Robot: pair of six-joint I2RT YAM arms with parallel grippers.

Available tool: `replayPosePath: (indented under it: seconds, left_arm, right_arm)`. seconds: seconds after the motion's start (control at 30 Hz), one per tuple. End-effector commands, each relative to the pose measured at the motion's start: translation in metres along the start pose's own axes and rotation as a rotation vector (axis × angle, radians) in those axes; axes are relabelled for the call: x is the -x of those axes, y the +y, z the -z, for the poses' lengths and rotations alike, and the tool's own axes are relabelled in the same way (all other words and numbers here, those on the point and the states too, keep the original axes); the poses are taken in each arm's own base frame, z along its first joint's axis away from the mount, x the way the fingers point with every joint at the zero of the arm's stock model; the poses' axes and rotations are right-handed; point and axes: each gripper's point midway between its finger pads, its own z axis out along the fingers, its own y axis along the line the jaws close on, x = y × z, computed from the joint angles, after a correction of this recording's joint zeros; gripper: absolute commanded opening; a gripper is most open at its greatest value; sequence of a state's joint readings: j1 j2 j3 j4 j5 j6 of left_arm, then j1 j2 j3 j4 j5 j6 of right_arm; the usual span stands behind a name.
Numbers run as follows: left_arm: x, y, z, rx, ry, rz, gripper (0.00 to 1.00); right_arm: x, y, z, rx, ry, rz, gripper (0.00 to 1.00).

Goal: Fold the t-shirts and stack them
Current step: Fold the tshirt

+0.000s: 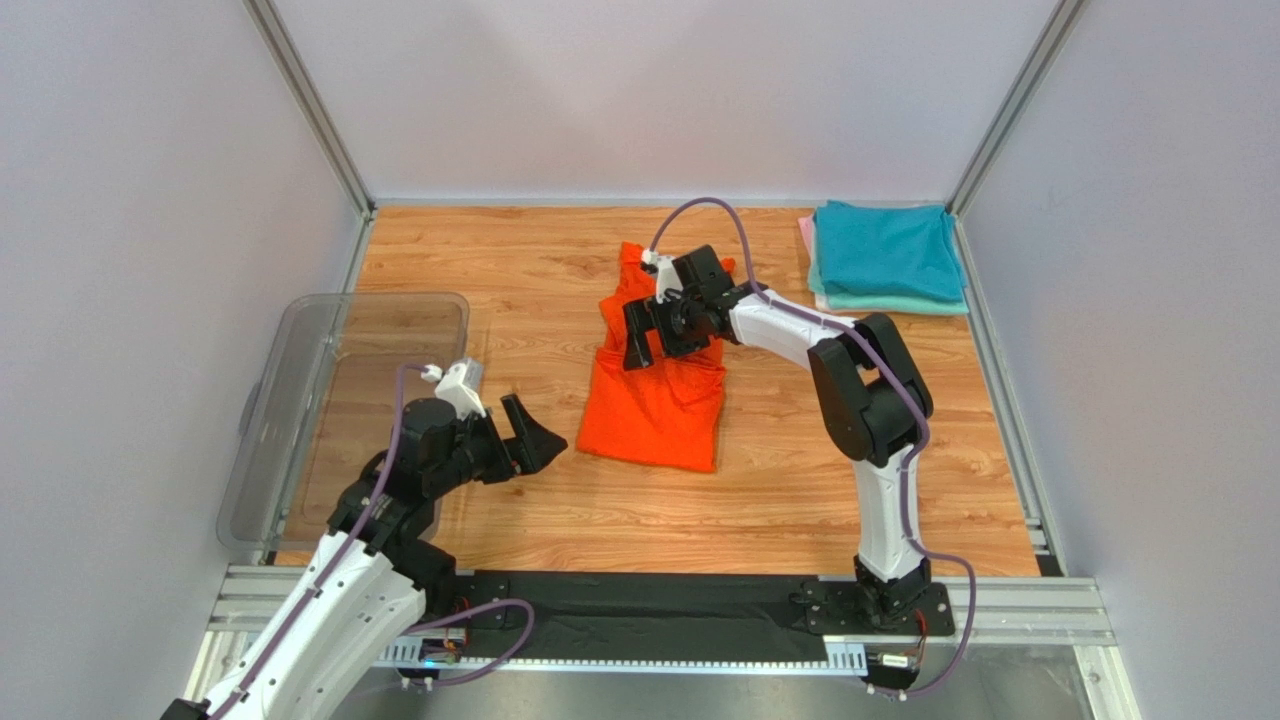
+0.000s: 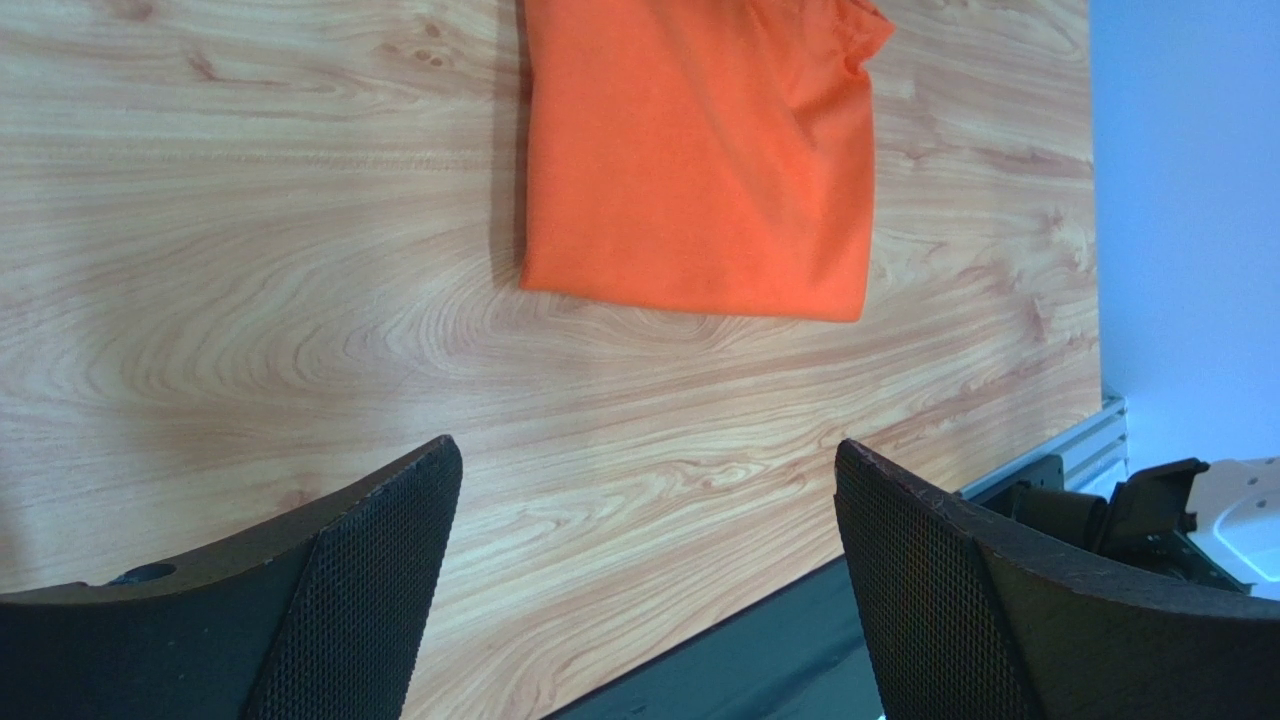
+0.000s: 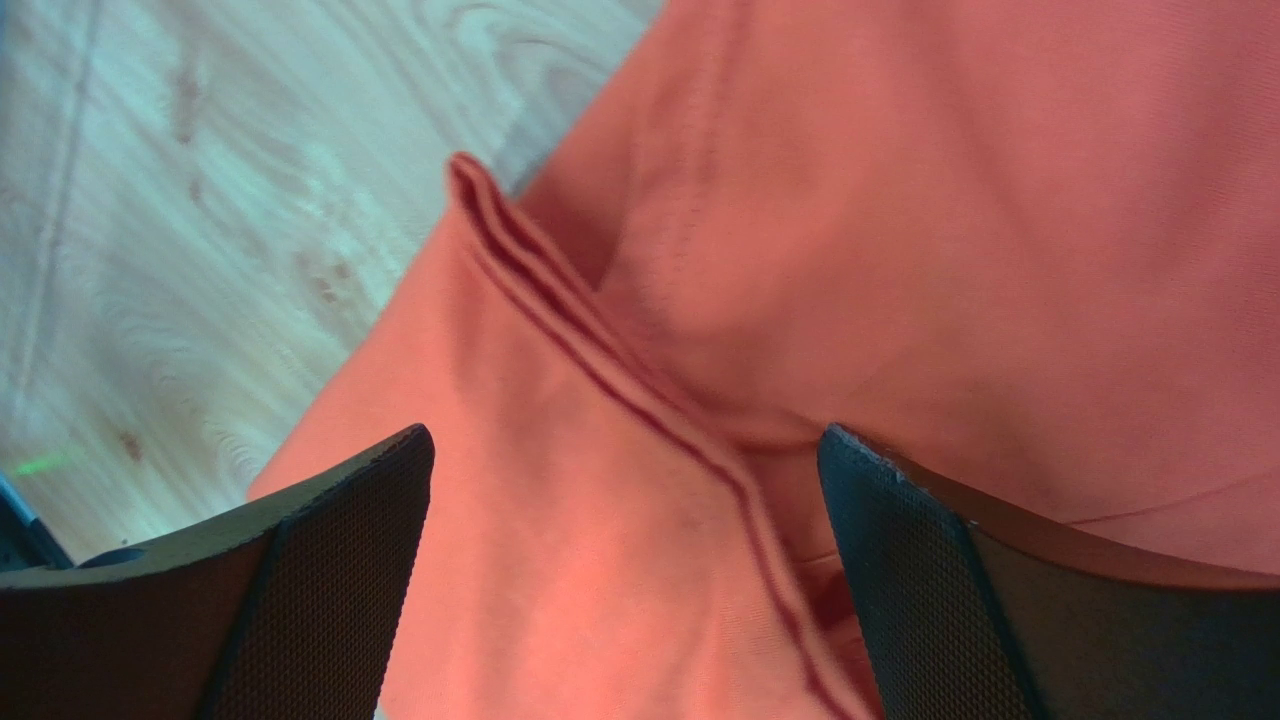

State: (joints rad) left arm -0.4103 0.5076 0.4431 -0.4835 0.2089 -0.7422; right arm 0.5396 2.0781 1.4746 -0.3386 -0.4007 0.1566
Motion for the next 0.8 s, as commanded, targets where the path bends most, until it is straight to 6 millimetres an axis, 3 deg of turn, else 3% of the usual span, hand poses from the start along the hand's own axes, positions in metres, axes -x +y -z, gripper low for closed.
replayPosePath:
  seconds: [0.0,0.17,0.3,0.33,0.37,0.4,0.43,0.53,0.57,0.6,0.67,0.7,0.77]
  left_arm:
    - [0.005,-0.008,0.001,-0.022,0.009,0.006,1.0]
    - [0.002,-0.012,-0.005,-0.028,0.058,0.004,1.0]
    - [0.003,-0.008,-0.014,-0.009,0.059,0.008,1.0]
    - [0.004,-0.007,-0.016,-0.007,0.055,0.011,1.0]
    - [0.003,-0.005,-0.02,0.001,0.064,0.009,1.0]
    - [0.006,-0.007,-0.024,-0.009,0.054,0.004,1.0]
    - [0.008,-0.008,-0.026,-0.014,0.056,-0.002,1.0]
    - [0.011,-0.01,-0.038,-0.02,0.076,-0.01,0.98]
    - [0.008,-0.007,-0.045,-0.005,0.101,-0.004,0.98]
    - [0.009,-0.008,-0.049,-0.012,0.105,-0.008,0.97]
    - [0.007,-0.004,-0.06,0.015,0.142,0.003,0.95]
    - [0.008,-0.007,-0.065,0.0,0.149,0.0,0.93]
    - [0.006,0.0,-0.078,0.034,0.179,0.019,0.91]
  right_arm:
    - [0.03,0.008,0.012,0.01,-0.075,0.05,1.0]
    - [0.066,0.019,0.057,-0.057,-0.159,0.11,1.0]
    - [0.069,0.038,0.09,-0.033,-0.202,0.095,1.0]
    - [0.047,0.034,0.086,-0.033,-0.168,0.049,1.0]
    - [0.049,0.044,0.105,-0.022,-0.21,0.042,1.0]
    - [0.046,0.045,0.109,-0.02,-0.235,0.03,1.0]
    - [0.015,0.039,0.106,-0.031,-0.196,-0.035,1.0]
    - [0.002,0.05,0.138,-0.016,-0.292,-0.08,1.0]
    - [-0.029,0.043,0.134,-0.029,-0.259,-0.16,1.0]
    - [-0.02,0.048,0.156,-0.03,-0.354,-0.177,1.0]
    - [-0.039,0.043,0.163,-0.038,-0.38,-0.266,1.0]
    - [-0.036,0.046,0.178,-0.039,-0.436,-0.286,1.0]
    - [-0.049,0.04,0.182,-0.055,-0.446,-0.352,1.0]
